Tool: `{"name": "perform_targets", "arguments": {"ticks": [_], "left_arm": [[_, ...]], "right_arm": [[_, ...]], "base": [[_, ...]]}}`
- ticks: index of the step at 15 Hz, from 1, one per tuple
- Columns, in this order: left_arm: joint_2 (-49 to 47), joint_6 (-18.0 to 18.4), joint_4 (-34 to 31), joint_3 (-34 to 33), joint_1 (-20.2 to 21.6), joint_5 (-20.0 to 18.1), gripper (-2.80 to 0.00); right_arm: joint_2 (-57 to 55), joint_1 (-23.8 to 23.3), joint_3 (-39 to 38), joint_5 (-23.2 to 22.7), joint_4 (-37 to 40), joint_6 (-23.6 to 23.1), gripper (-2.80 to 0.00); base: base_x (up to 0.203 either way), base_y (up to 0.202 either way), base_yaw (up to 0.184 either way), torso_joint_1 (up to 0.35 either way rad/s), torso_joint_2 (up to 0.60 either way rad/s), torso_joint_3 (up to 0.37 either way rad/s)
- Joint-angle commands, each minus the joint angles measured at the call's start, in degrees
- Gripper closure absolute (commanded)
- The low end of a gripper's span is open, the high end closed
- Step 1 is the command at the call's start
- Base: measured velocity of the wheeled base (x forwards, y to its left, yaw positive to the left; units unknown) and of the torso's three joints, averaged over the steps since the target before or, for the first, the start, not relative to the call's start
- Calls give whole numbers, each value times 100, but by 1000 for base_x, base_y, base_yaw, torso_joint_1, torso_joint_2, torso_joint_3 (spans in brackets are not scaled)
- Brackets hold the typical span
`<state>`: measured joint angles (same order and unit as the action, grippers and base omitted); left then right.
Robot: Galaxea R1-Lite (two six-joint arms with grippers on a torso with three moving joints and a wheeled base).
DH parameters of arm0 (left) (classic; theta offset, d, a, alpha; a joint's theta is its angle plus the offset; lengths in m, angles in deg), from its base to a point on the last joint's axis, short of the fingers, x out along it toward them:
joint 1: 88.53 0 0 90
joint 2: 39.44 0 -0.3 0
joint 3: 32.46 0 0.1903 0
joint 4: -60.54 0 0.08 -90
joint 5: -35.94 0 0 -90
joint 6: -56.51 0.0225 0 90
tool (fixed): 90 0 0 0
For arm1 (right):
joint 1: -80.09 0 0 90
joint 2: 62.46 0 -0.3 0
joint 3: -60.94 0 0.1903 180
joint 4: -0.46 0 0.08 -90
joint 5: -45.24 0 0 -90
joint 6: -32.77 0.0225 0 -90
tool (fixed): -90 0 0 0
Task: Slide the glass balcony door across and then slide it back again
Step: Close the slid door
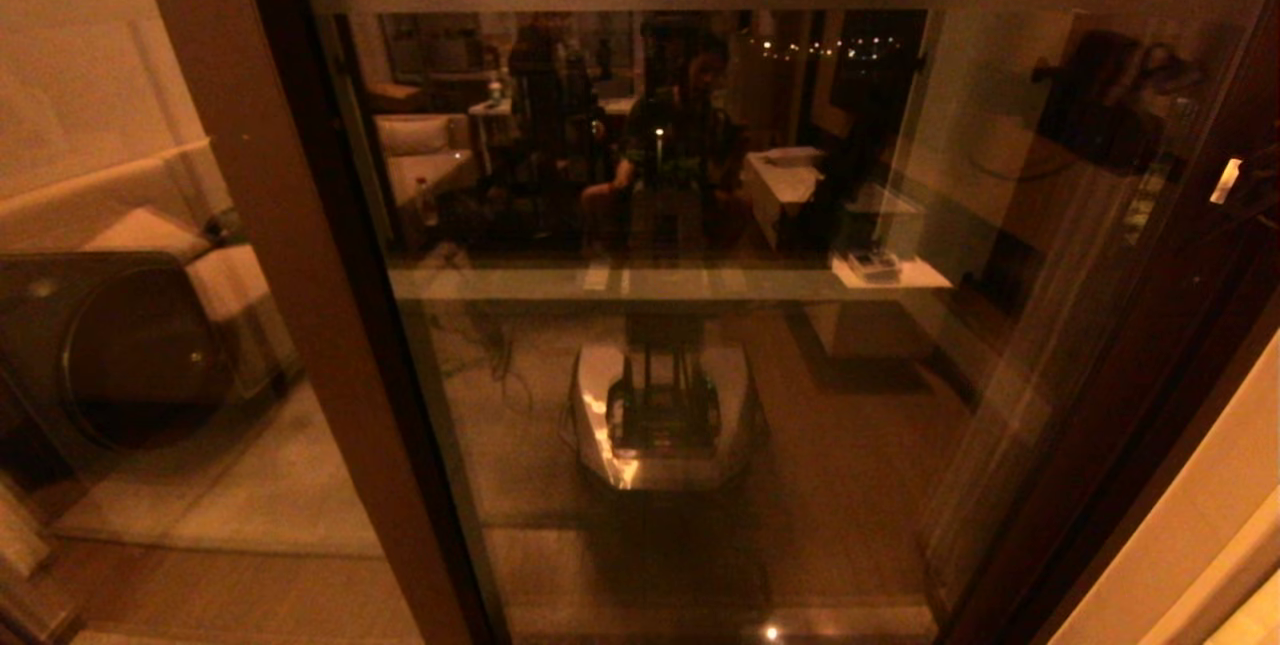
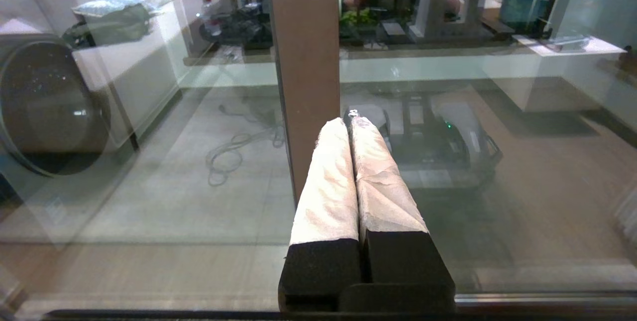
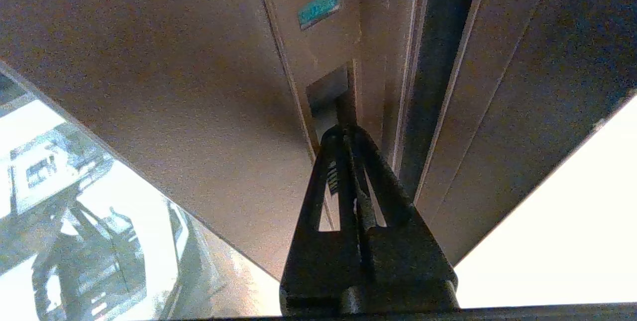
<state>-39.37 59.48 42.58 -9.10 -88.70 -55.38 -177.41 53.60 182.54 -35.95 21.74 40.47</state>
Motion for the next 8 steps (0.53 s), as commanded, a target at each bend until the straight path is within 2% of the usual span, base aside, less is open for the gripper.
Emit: {"name": "perform_targets", "arguments": {"ticks": [1, 8], "left_arm": [[-7, 1, 5, -193, -1, 0, 0], [-7, 1, 5, -201, -1, 0, 0]], "right_arm": [[-28, -23, 47, 15, -10, 3, 0], [-56, -49, 91, 15, -2, 3, 0]], "base": [[0, 0, 0, 0, 0, 0], [0, 0, 0, 0, 0, 0]]}}
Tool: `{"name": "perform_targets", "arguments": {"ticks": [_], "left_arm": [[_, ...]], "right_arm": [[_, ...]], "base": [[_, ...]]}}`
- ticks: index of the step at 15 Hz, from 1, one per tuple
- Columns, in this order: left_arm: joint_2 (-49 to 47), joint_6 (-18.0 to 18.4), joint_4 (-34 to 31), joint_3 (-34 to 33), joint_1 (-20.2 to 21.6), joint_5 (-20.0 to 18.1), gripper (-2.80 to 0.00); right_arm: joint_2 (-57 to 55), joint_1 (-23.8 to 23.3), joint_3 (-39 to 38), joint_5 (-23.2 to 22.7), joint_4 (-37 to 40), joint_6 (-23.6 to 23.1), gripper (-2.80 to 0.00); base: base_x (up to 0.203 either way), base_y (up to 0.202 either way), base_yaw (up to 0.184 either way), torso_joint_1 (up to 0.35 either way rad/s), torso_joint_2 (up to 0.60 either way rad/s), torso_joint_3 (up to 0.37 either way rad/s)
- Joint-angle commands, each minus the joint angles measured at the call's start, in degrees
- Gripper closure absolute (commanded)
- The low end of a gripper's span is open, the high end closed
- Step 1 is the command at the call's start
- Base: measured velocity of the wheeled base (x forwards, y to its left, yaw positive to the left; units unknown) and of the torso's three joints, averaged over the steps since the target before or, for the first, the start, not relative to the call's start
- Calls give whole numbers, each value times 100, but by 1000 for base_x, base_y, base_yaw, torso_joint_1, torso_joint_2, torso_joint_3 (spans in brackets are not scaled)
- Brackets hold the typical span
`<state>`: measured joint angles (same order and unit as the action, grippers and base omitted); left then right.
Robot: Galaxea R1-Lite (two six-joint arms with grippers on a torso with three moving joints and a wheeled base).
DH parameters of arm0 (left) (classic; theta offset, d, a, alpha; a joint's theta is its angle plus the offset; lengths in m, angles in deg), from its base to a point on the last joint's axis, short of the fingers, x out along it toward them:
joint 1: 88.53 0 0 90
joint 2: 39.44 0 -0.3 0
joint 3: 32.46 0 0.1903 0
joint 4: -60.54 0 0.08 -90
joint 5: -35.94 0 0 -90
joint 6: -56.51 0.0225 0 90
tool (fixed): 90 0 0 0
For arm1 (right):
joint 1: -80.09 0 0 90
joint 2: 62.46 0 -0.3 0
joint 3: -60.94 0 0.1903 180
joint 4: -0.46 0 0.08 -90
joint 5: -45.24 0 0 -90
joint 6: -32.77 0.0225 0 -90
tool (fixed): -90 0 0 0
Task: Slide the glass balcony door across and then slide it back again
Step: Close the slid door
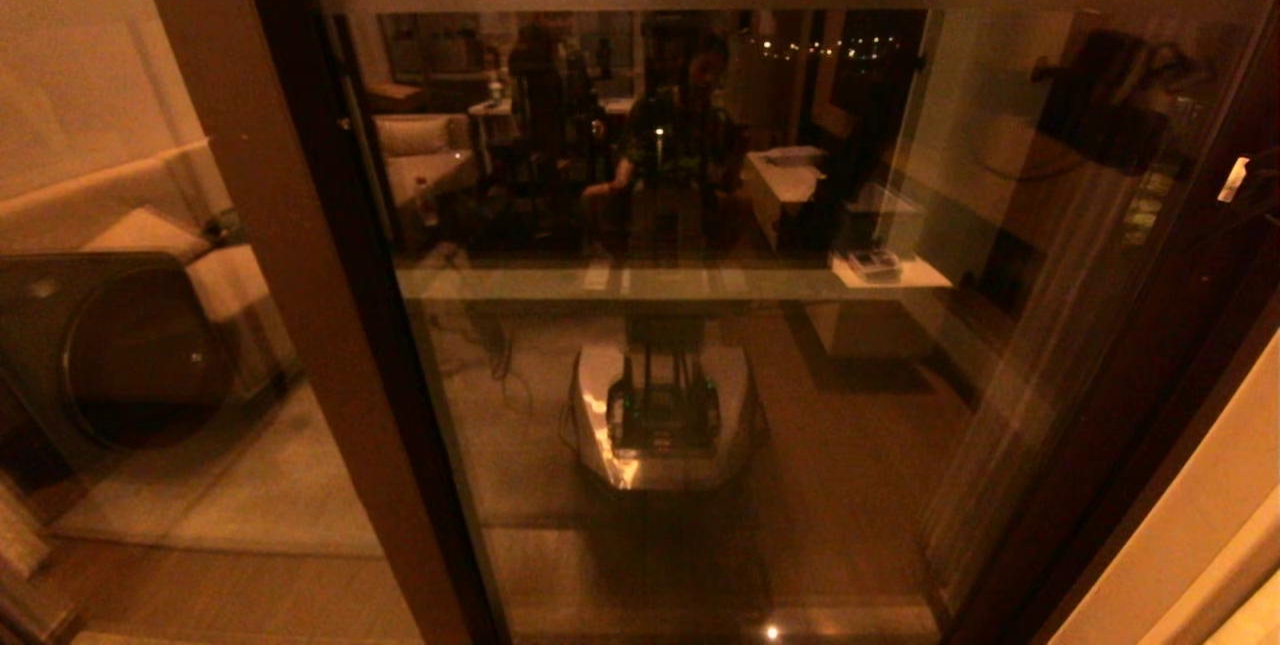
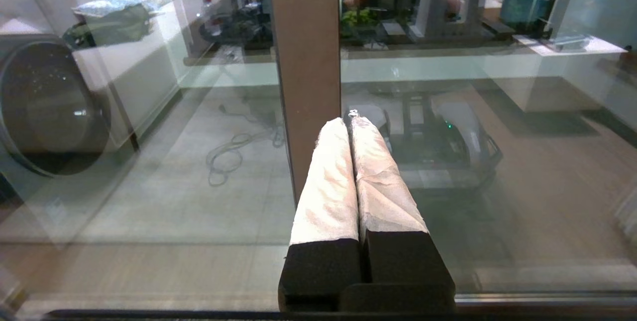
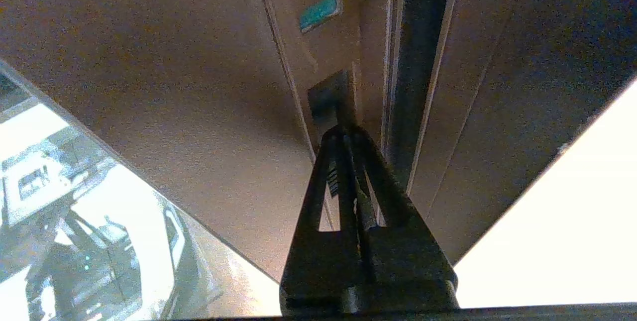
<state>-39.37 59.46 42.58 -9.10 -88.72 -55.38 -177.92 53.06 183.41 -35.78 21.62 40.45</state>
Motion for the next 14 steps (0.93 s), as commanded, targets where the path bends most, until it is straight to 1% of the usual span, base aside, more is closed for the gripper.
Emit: {"name": "perform_targets", "arguments": {"ticks": [1, 5, 13, 14], "left_arm": [[-7, 4, 5, -202, 1, 0, 0], [-7, 4, 5, -195, 1, 0, 0], [-7, 4, 5, -202, 1, 0, 0], [-7, 4, 5, -199, 1, 0, 0]], "right_arm": [[-3, 6, -5, -2, 10, 5, 0], [223, 36, -237, -25, 1, 6, 0], [1081, 41, -873, -610, 3, 0, 0], [1140, 33, -921, -718, 9, -58, 0]], "base": [[0, 0, 0, 0, 0, 0], [0, 0, 0, 0, 0, 0], [0, 0, 0, 0, 0, 0], [0, 0, 0, 0, 0, 0]]}}
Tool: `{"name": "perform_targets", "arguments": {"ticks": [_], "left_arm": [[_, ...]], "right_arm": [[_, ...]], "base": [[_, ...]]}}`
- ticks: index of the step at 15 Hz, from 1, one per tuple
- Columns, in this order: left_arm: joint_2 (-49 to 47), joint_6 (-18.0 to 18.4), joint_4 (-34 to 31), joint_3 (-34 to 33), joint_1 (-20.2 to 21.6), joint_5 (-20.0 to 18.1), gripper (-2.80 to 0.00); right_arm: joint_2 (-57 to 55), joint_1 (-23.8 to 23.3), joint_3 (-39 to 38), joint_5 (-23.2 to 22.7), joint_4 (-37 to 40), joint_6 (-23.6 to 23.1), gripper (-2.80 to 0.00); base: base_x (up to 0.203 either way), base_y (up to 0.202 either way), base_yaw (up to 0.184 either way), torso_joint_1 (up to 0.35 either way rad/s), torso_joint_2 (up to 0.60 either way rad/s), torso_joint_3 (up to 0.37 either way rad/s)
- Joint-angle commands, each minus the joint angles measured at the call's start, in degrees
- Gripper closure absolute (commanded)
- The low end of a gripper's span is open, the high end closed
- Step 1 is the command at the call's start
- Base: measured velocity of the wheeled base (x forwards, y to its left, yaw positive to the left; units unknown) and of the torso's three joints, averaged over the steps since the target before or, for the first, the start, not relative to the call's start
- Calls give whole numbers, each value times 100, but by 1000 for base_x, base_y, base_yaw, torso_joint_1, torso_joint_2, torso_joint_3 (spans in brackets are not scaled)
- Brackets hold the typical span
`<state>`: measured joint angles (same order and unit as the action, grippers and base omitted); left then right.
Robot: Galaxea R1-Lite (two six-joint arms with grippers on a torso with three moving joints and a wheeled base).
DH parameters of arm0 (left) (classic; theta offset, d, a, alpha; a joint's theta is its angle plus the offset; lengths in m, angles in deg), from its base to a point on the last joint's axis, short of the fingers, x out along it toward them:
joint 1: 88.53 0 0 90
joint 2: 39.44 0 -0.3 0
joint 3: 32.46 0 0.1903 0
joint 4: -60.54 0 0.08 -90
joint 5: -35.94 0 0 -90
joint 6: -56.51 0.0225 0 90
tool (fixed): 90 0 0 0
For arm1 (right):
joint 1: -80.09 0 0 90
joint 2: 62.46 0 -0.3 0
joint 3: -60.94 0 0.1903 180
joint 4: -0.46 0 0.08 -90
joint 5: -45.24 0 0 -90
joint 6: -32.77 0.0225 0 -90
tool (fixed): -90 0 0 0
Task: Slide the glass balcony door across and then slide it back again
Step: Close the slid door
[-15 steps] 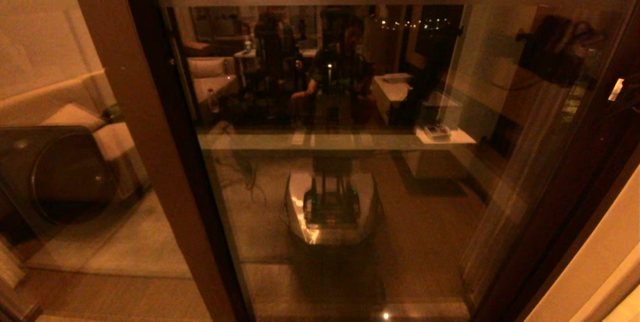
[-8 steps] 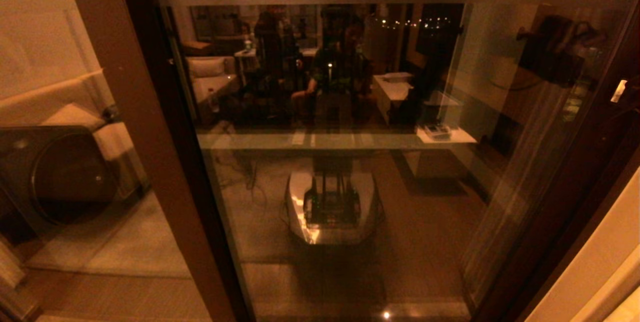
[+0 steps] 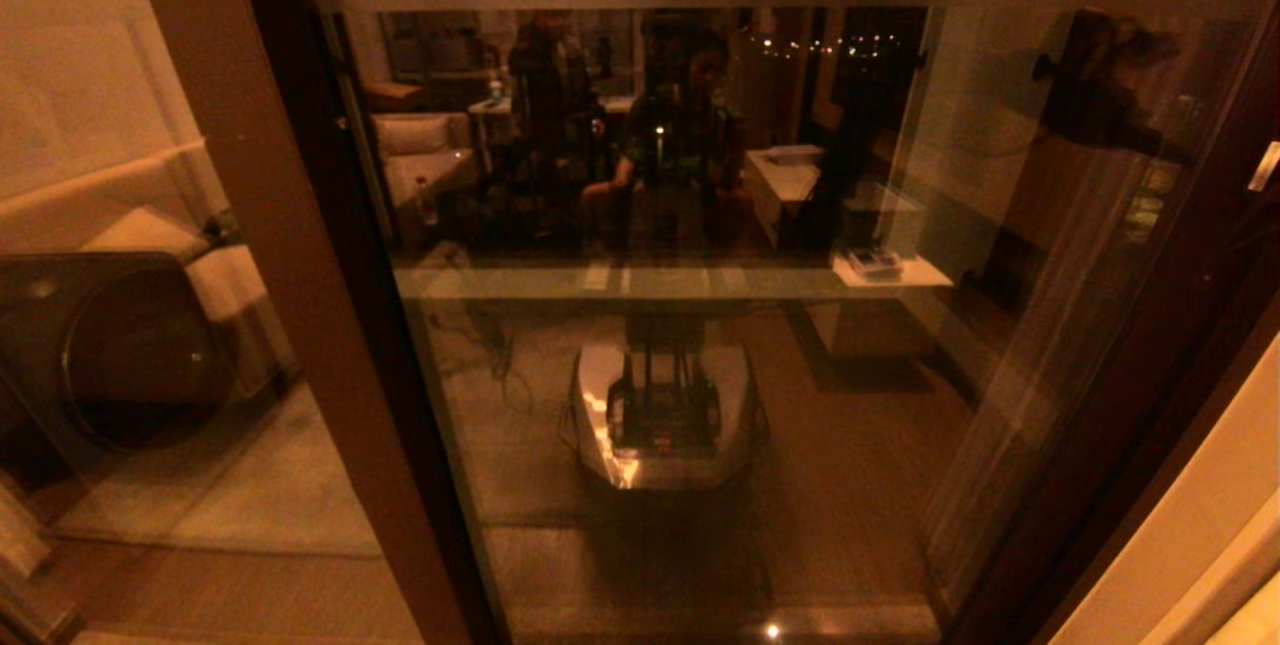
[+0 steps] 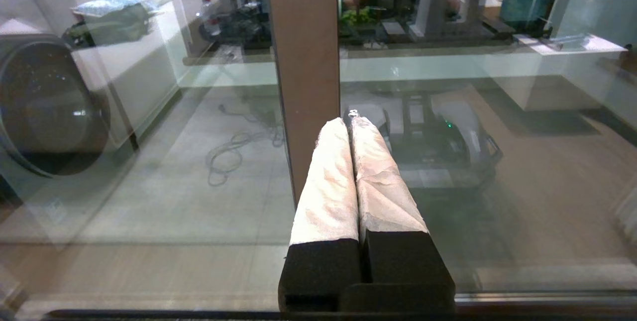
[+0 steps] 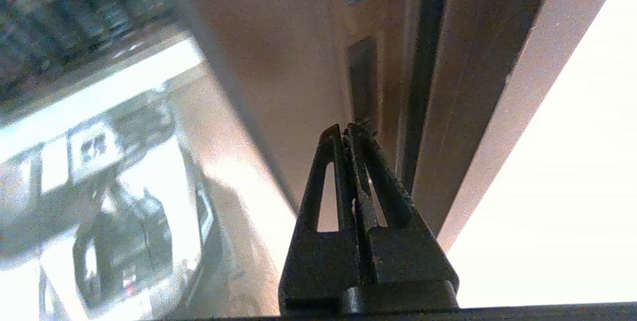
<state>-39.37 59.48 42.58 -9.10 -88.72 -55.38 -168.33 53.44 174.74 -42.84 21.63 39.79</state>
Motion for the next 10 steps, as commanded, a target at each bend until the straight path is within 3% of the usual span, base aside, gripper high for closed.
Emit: {"name": "perform_targets", "arguments": {"ticks": [1, 2, 7, 10], "left_arm": [[-7, 1, 5, -193, 1, 0, 0], [-7, 1, 5, -202, 1, 0, 0], [-7, 1, 5, -201, 1, 0, 0], [-7, 1, 5, -202, 1, 0, 0]], "right_arm": [[207, -21, -133, -84, 8, -144, 0], [227, -38, -227, -141, 15, -304, -280], [192, -235, -255, -1157, 412, -475, -280], [-55, -279, -111, -1300, 422, -482, -280]], "base": [[0, 0, 0, 0, 0, 0], [0, 0, 0, 0, 0, 0], [0, 0, 0, 0, 0, 0], [0, 0, 0, 0, 0, 0]]}}
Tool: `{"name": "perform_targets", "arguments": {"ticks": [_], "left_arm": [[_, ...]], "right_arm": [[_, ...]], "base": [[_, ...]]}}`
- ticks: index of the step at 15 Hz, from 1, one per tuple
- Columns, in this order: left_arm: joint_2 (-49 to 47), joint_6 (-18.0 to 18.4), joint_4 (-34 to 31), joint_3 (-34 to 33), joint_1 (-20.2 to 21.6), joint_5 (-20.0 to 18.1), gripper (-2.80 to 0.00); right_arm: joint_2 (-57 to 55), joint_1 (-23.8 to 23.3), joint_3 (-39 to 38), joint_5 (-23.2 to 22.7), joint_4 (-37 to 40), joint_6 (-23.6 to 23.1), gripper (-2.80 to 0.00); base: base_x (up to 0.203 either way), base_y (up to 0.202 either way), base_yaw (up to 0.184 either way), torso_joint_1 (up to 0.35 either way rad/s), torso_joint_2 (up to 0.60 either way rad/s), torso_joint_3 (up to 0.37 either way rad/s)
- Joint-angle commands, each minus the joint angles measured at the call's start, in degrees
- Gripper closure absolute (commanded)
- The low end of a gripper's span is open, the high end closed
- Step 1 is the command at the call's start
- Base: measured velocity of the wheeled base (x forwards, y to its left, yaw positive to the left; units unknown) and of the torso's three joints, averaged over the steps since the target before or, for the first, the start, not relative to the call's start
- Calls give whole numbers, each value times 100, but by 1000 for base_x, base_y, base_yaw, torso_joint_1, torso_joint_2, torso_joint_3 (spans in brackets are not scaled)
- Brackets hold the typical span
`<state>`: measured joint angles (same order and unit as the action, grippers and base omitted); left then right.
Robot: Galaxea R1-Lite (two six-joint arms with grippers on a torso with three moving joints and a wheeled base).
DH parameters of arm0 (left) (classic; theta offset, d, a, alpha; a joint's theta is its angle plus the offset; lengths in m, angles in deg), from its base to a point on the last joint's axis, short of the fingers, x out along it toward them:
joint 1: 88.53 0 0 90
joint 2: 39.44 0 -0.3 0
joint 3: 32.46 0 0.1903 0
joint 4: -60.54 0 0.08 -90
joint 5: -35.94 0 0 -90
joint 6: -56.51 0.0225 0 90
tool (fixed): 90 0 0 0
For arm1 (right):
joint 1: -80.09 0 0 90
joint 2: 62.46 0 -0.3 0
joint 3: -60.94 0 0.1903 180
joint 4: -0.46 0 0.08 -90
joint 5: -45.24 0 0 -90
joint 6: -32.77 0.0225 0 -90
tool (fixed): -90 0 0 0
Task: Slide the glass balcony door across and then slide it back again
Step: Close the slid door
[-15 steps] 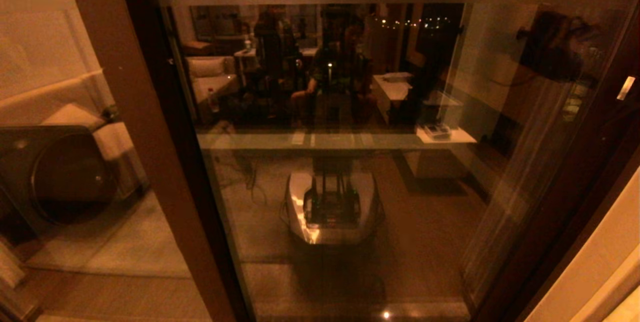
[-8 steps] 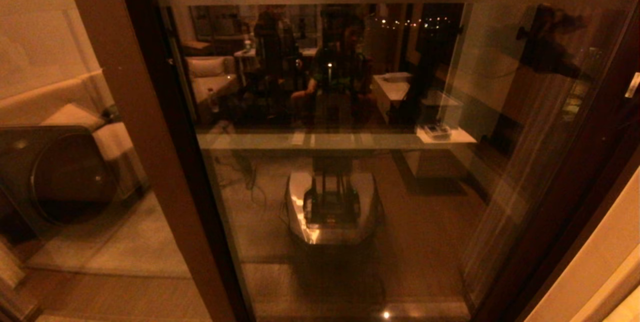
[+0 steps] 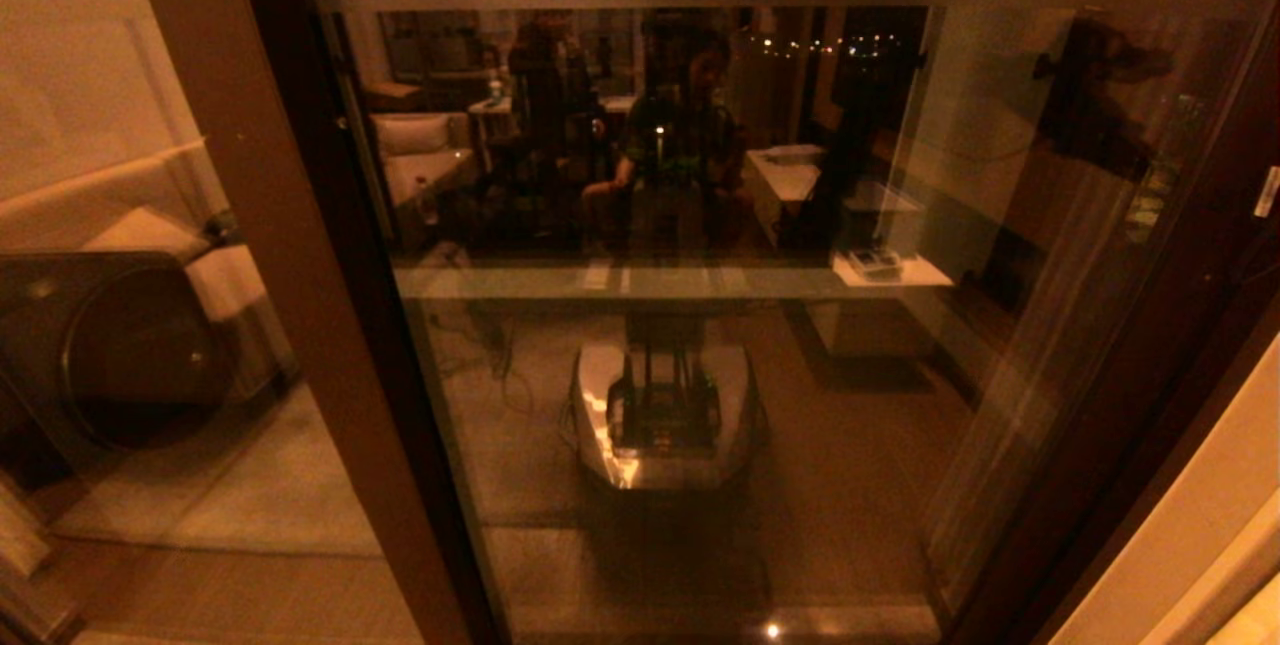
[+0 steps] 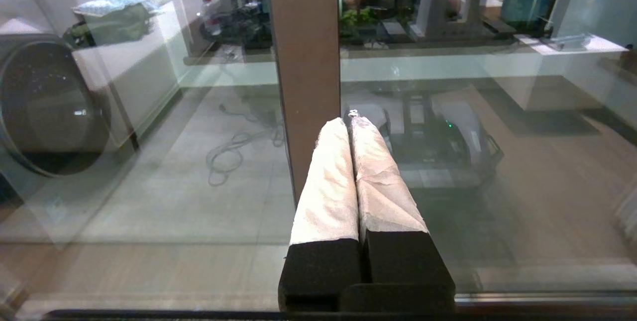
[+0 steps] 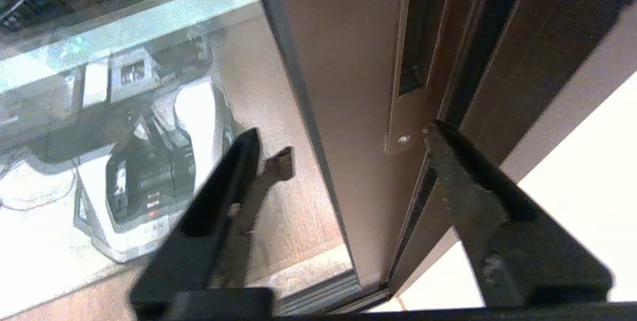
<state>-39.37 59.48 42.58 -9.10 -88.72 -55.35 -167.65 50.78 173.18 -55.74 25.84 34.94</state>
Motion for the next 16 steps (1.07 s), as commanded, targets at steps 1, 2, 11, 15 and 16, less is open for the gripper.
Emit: {"name": "perform_targets", "arguments": {"ticks": [1, 2, 11, 15, 16], "left_arm": [[-7, 1, 5, -197, 1, -3, 0], [-7, 1, 5, -198, 1, -3, 0], [-7, 1, 5, -201, 1, -3, 0], [-7, 1, 5, -202, 1, -3, 0], [-7, 1, 5, -198, 1, -3, 0]], "right_arm": [[-225, -12, 122, -16, -1, 3, -280], [-333, -6, 227, -18, 1, 6, -280], [-695, 23, 664, -394, 1, 20, -280], [-776, 23, 807, -416, -17, 28, -280], [-784, 31, 842, -457, -17, 29, -280]], "base": [[0, 0, 0, 0, 0, 0], [0, 0, 0, 0, 0, 0], [0, 0, 0, 0, 0, 0], [0, 0, 0, 0, 0, 0], [0, 0, 0, 0, 0, 0]]}}
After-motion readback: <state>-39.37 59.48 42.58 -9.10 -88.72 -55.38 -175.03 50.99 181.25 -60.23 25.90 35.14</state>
